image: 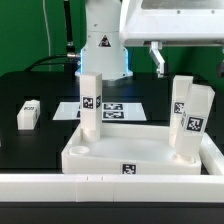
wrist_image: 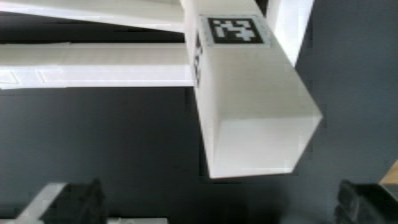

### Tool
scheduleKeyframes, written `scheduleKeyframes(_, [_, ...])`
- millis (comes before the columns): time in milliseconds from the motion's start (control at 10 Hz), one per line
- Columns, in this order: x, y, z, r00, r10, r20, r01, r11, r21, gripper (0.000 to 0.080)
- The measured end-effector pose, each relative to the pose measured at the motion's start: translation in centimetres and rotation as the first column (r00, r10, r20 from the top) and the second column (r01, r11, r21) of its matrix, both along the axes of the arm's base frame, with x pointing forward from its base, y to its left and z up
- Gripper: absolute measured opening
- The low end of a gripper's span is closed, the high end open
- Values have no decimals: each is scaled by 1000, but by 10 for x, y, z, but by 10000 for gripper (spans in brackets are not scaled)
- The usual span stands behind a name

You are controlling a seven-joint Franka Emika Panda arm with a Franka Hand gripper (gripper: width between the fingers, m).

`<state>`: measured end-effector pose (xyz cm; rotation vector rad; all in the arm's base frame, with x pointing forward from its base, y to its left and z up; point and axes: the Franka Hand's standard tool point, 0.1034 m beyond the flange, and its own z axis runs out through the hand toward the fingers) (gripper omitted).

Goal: Assemble desk

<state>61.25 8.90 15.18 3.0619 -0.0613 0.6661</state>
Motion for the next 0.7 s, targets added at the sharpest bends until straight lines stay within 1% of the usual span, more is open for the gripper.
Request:
scheduleKeyframes(100, [-4, 1, -5, 995, -1, -105, 1, 1000, -3, 648])
scheduleKeyframes(200, [0, -2, -3, 985, -7, -170, 7, 1000, -4, 648])
scheduleKeyframes(300, [-1, -4, -4, 969, -15, -246, 13, 1000, -7, 648])
scheduleKeyframes(400, [-2, -3, -4, 950, -19, -312, 16, 1000, -12, 648])
scheduleKeyframes(500, [-1, -1, -4, 937, -20, -350, 15, 1000, -16, 648])
scheduleKeyframes(600, [-3, -1, -4, 898, -27, -439, 17, 1000, -26, 648])
scheduleKeyframes(700, [4, 1, -4, 903, -27, -429, 17, 999, -28, 648])
